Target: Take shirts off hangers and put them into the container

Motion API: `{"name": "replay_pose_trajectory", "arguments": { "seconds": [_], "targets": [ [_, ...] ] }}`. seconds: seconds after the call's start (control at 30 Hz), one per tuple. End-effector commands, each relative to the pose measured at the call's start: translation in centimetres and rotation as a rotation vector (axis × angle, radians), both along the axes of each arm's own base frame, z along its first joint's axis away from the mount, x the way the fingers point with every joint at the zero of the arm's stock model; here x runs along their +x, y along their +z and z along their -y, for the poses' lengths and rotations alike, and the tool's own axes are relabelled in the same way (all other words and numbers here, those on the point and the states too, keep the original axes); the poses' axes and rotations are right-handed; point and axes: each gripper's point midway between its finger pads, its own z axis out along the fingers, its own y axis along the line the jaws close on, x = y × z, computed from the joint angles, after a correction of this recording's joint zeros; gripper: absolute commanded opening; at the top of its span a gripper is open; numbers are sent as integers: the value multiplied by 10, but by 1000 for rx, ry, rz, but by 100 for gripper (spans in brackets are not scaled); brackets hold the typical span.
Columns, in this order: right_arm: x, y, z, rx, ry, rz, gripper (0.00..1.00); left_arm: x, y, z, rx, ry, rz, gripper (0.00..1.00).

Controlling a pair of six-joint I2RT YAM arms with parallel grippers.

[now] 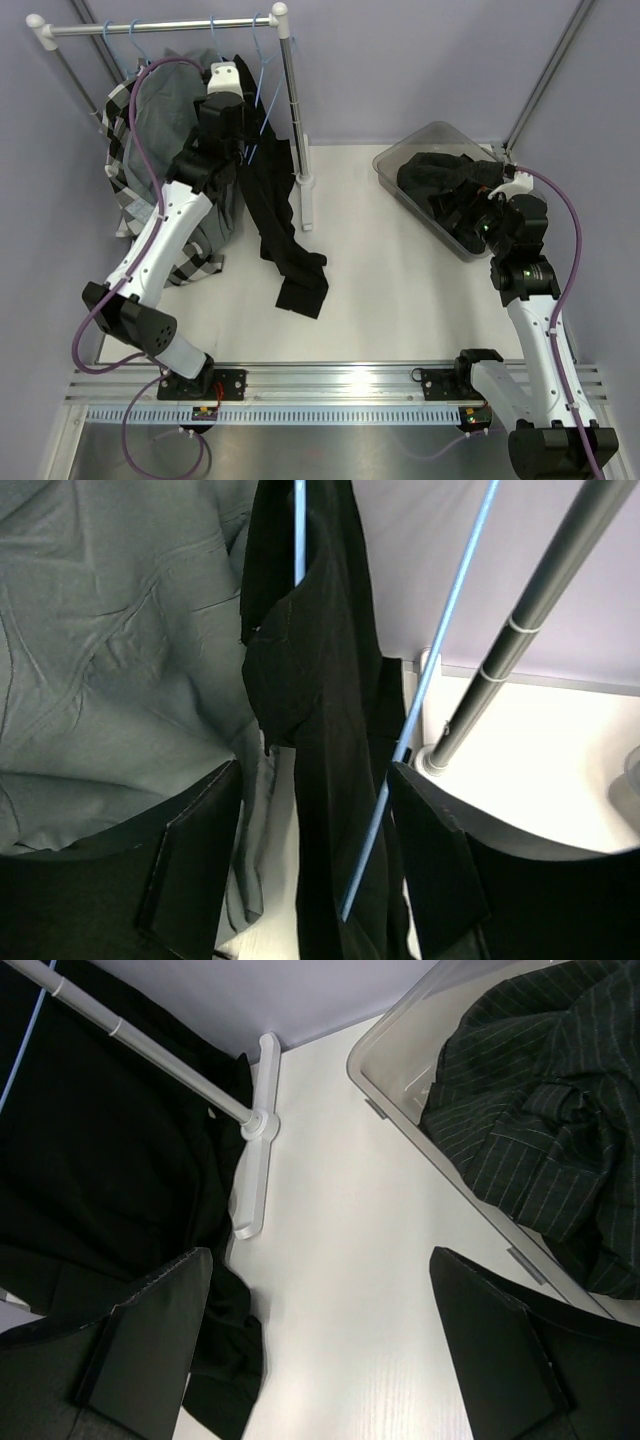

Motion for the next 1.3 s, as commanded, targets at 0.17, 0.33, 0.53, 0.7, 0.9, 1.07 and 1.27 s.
{"name": "replay_pose_trajectory", "arguments": {
  "seconds": [0.17, 0.33, 0.53, 0.7, 0.9, 1.07, 1.27],
  "targets": [
    [-2, 10, -14, 11, 56, 49, 99, 9, 21, -16, 7, 87, 54, 32],
    [-1, 8, -14, 11, 57, 42, 99, 16, 11, -15, 14, 75, 25, 26],
    [-1, 7, -14, 11, 56, 40, 99, 18, 7, -19, 8, 81, 15, 20],
    [-1, 6, -15, 11, 57, 40, 99, 17, 7, -23, 14, 88, 12, 12],
    [0, 1, -16, 9, 61, 31, 100, 9, 30, -27, 32, 66, 54, 0],
    [0, -4, -17, 7, 64, 23, 99, -7, 63, -34, 58, 54, 116, 0],
    [-1, -5, -18, 1, 70, 23, 99, -27, 83, -40, 41, 41, 161, 0]
  ]
}}
